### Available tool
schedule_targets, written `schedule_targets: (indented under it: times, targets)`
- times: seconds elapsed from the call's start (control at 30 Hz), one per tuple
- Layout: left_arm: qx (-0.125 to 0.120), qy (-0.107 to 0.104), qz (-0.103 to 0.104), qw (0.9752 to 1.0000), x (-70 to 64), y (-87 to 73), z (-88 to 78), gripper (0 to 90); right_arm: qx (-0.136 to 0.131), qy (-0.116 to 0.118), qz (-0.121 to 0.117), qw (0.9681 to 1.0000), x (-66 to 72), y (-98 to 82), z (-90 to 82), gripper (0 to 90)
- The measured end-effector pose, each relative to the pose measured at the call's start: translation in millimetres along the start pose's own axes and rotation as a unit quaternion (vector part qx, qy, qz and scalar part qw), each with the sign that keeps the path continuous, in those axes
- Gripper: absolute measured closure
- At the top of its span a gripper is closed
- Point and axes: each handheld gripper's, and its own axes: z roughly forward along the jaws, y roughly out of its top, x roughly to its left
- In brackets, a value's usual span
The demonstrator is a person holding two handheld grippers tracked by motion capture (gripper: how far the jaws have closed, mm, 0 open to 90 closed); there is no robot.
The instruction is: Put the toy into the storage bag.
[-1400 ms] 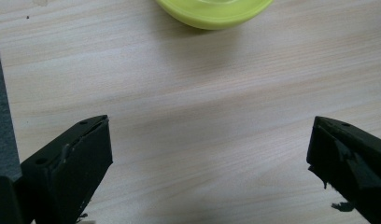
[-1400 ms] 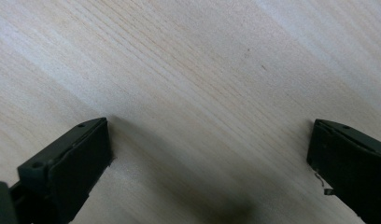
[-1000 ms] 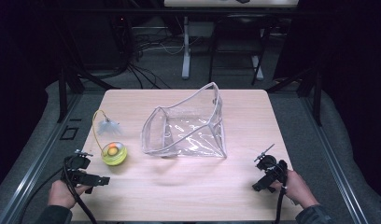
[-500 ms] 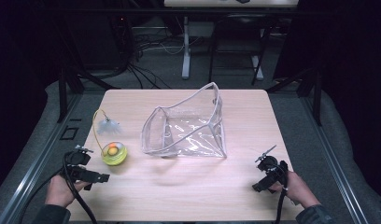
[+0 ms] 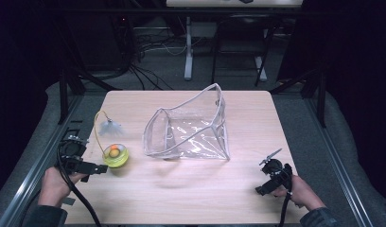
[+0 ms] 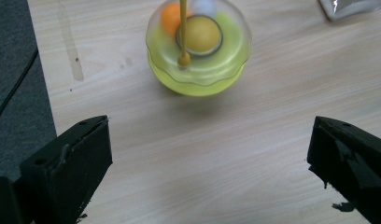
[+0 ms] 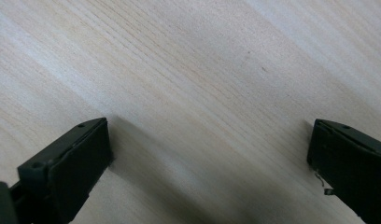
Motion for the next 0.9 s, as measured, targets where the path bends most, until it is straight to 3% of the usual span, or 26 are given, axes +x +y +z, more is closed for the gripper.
schedule_targets:
  times: [0.47,0.9]
  targets:
    - [0.011,-0.006,0.012,0.9999,7.8,25.2,-4.9,0.1,-0.001,0.001,-0.001,1.0000,0.1,-0.1,0.1,0.0]
    - [0.005,-0.010,0.020,0.9997,10.0,42.1,-10.9,0.1,-0.004,0.001,-0.002,1.0000,0.1,-0.4,0.4,0.0]
